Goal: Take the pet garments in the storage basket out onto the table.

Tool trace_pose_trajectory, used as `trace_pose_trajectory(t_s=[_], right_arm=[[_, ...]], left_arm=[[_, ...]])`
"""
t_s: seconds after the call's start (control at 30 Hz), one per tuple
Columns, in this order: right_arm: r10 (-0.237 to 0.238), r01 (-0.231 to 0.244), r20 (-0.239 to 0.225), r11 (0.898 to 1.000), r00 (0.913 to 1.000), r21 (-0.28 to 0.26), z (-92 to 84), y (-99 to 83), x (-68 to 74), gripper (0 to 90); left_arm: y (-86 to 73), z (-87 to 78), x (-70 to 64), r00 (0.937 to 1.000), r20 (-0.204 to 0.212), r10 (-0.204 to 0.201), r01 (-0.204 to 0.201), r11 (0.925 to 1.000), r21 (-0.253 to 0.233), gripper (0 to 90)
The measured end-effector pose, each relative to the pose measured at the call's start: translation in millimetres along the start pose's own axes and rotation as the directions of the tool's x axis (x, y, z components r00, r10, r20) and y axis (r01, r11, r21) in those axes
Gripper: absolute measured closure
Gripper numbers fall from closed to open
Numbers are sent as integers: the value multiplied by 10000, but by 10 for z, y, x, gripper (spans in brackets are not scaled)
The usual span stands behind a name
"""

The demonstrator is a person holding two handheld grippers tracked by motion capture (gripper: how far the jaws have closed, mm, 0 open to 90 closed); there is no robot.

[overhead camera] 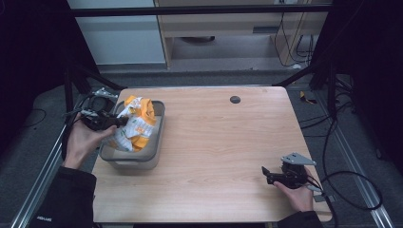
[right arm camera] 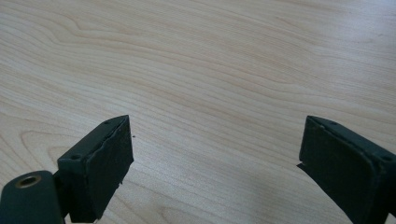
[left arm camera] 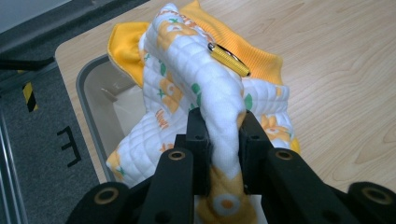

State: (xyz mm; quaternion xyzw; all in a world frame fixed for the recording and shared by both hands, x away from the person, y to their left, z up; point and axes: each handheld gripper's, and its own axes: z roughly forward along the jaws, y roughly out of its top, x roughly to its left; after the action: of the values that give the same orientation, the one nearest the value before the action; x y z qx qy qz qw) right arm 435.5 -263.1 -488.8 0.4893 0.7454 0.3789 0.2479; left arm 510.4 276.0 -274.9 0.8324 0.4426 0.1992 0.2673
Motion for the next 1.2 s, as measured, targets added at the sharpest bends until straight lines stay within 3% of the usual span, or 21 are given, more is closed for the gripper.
trace_pose_trajectory(t_s=[0.43,0.73,1.0,1.2], right_arm=[[-19,19,-12,10000,10000,20,2,-1,2,98],[10,-10,4,10000,10000,0,-5,2,1,98],[24,-24,12,10000,10000,-39,-11,3,2,98],[29,-29,60,10000,10000,-57,-11,4,0,98]], left_arm=[[68,-112,-224,9963,486,705,-691,9972,-294,776],[133,-143,-447,9855,1024,1351,-1304,9901,-510,775],[197,-145,-650,9713,1351,1956,-1885,9800,-634,775],[208,-104,-758,9638,1609,2126,-2018,9761,-811,775]])
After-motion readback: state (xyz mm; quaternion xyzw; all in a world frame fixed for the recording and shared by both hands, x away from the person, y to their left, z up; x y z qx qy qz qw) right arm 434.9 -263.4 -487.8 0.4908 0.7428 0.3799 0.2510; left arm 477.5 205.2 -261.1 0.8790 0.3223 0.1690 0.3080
